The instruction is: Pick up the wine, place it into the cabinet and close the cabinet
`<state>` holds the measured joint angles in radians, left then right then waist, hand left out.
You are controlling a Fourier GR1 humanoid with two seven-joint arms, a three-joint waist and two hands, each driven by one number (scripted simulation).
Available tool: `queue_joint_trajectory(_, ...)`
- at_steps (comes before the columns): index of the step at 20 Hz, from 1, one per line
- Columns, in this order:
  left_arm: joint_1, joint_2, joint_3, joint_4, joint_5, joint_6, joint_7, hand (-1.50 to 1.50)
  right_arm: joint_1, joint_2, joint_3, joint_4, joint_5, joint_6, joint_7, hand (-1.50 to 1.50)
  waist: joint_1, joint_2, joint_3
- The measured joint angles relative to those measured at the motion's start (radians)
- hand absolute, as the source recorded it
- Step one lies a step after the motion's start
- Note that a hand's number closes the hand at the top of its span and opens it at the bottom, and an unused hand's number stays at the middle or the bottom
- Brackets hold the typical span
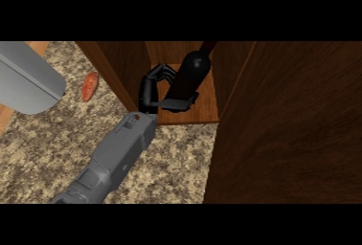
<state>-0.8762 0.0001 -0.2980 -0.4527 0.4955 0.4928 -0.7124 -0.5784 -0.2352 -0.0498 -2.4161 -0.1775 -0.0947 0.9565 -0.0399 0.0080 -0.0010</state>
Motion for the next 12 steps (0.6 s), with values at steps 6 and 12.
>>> queue_joint_trajectory(6,-0.066,0.0,0.041,0.106,0.053,-0.028,-0.02,1.5,0.003,0.009,-0.002,0.002,-0.002,0.001,-0.009,-1.5,-0.007,0.003,0.0)
queue_joint_trajectory(12,-0.127,0.005,0.086,0.206,0.075,-0.06,-0.033,1.5,-0.008,0.017,0.009,0.004,-0.004,0.0,-0.01,-1.5,-0.014,0.005,0.001)
